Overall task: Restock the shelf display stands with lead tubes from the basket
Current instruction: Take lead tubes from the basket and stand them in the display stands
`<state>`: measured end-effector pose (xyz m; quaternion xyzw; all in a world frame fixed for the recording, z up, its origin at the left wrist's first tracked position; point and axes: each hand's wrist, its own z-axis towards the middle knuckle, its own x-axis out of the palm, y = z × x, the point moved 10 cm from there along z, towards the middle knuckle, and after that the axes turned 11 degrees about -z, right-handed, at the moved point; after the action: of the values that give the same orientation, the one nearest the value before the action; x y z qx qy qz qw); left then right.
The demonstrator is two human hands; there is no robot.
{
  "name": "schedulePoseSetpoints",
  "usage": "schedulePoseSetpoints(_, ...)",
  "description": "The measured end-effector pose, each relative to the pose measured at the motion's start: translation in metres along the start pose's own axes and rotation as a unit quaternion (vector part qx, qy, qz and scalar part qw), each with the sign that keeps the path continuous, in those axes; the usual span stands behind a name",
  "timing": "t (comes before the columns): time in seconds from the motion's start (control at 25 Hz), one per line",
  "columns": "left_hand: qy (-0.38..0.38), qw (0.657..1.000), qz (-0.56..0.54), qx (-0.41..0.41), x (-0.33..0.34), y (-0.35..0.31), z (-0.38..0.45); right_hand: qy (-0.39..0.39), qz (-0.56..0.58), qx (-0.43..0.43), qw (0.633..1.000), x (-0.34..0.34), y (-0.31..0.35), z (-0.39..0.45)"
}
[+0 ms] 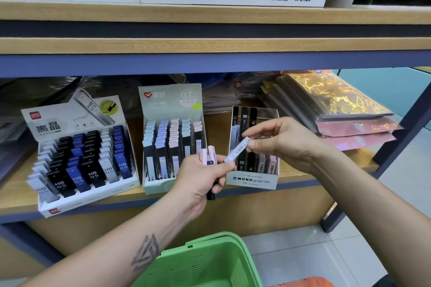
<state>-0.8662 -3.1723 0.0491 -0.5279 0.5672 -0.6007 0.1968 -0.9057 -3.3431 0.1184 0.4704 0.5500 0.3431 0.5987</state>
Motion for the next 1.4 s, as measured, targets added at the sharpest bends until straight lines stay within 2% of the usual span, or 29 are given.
schedulePoseSetpoints(0.12,0.01,1.0,0.003,-0.006,0.004,0.001,0.0,-0.068,-0.081,-0.039,0.994,-0.013,0.017,0.001)
schedulePoseSetpoints(0.24,0.011,1.0,0.007,-0.01,0.003,0.0,-0.001,-0.199,-0.194,-0.089,0.956,-0.041,0.046,0.0)
schedulePoseSetpoints(0.32,0.008,1.0,0.006,-0.012,-0.001,0.0,-0.001,-0.233,-0.263,-0.11,0.93,-0.041,0.058,0.005)
schedulePoseSetpoints(0.56,0.0,1.0,-0.003,-0.015,-0.009,-0.005,-0.003,-0.203,-0.444,-0.153,0.859,-0.002,0.06,0.029)
schedulePoseSetpoints(0.76,0.005,1.0,-0.004,-0.019,-0.012,-0.007,-0.006,-0.182,-0.488,-0.132,0.843,0.012,0.043,0.04)
schedulePoseSetpoints(1.12,0.024,0.999,-0.005,-0.033,-0.006,-0.006,-0.007,-0.151,-0.497,-0.123,0.846,0.014,0.035,0.044)
schedulePoseSetpoints(1.2,0.028,0.999,-0.006,-0.032,-0.005,-0.006,-0.007,-0.159,-0.451,-0.115,0.871,0.002,0.042,0.041)
schedulePoseSetpoints(1.32,0.03,0.999,-0.006,-0.032,-0.004,-0.005,-0.006,-0.195,-0.319,-0.106,0.921,-0.034,0.057,0.025)
schedulePoseSetpoints(1.4,0.032,0.999,-0.008,-0.035,-0.003,-0.003,-0.006,-0.202,-0.289,-0.098,0.931,-0.053,0.06,0.013)
